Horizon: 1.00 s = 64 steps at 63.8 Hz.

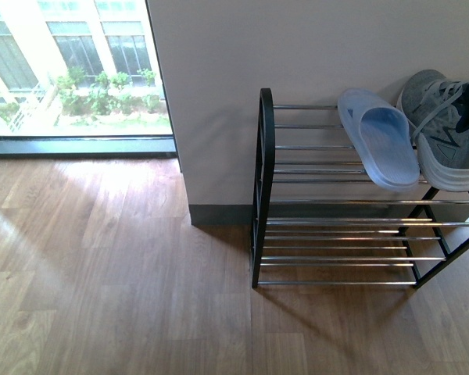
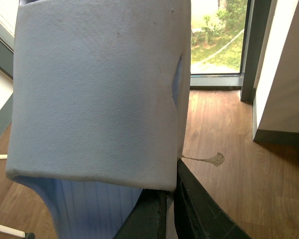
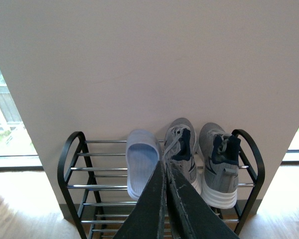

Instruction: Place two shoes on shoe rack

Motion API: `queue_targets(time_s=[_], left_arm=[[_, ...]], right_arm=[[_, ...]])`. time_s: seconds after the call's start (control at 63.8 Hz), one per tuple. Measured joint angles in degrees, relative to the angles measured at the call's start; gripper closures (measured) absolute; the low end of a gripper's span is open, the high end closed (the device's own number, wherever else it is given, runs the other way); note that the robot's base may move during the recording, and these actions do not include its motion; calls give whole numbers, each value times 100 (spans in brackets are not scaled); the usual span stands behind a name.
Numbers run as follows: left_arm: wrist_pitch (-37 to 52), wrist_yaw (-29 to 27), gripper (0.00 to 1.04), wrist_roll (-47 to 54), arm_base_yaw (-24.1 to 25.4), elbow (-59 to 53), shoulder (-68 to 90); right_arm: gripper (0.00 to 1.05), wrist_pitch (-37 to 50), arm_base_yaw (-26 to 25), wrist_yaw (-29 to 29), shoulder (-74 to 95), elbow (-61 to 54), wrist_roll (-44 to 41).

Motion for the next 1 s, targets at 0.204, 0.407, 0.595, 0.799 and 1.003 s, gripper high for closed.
queue_targets(time_s=[0.204,0.407,0.595,0.799,1.003], left_arm=[[0,-2,103,0,0,0,0],[0,0,103,0,0,0,0],[0,2,103,0,-2,0,0],[0,-2,103,0,-2,0,0],[0,-9,103,0,-2,0,-11]], right_arm=[[103,-1110,0,7,-1075,2,0],[103,-1137,0,9,-1099,2,0],[80,-1137,0,9,-1102,2,-2],[47,-1141,0,-13,-1108,2,-2],[10,-1143,-2,-13,-1110,2,-2]])
